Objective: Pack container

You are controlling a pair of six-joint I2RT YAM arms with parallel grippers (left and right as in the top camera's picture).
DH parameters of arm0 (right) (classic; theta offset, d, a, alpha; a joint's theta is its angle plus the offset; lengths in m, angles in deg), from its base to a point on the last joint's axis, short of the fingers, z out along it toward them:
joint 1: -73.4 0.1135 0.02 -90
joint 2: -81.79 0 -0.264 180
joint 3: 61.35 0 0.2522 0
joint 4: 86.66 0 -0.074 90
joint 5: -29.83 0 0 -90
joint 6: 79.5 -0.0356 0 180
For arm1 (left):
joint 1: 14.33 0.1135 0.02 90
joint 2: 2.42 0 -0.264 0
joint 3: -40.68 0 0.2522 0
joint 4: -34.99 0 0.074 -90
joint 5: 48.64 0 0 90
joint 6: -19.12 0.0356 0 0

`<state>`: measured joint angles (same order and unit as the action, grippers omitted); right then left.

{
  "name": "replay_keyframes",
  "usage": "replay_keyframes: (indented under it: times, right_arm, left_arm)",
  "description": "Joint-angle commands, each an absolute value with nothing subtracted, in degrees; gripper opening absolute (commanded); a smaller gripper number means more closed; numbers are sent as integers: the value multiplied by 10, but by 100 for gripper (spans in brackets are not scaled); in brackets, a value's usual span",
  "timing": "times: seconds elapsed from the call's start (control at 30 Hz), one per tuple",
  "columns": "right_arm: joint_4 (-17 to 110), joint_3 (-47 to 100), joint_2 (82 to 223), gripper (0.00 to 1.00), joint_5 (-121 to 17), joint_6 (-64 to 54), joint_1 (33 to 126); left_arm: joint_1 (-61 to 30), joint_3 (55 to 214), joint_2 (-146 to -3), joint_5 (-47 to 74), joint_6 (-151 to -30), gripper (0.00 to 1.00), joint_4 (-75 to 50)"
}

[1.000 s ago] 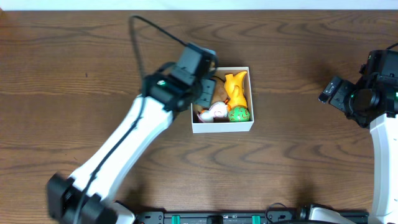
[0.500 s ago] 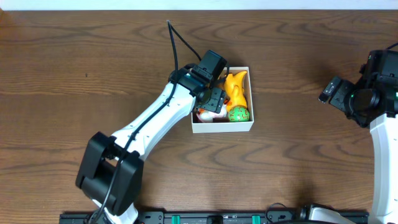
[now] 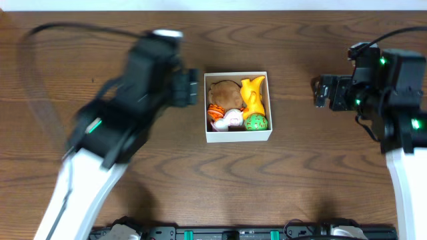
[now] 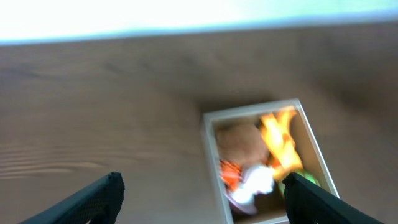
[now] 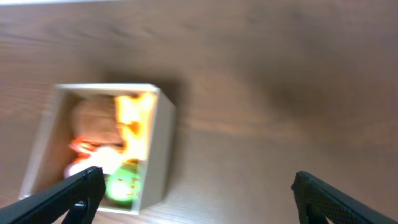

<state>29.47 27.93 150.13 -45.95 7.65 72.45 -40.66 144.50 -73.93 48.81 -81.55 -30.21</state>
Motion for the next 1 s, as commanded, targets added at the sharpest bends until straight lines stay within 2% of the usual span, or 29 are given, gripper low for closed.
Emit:
replay_keyframes:
  times: [0.0, 0.13, 0.3, 0.47, 0.97]
  right_arm:
    - [313, 283, 1426, 99, -400, 130, 739]
    - [322, 283, 1341, 99, -400, 139, 739]
    - [320, 283, 1234, 99, -400, 154, 739]
    - [319, 283, 1160, 99, -402, 153, 739]
    - [250, 283, 1131, 99, -402, 153, 739]
  left_arm:
    - [-403, 1454, -650, 603, -819, 85, -315]
    - [-403, 1454, -548, 650, -819, 99, -356]
    - [-403, 1454, -451, 651, -819, 98, -410]
    - [-403, 1454, -412, 650, -819, 98, -428]
    - [-403, 1454, -409, 650, -819, 98, -446]
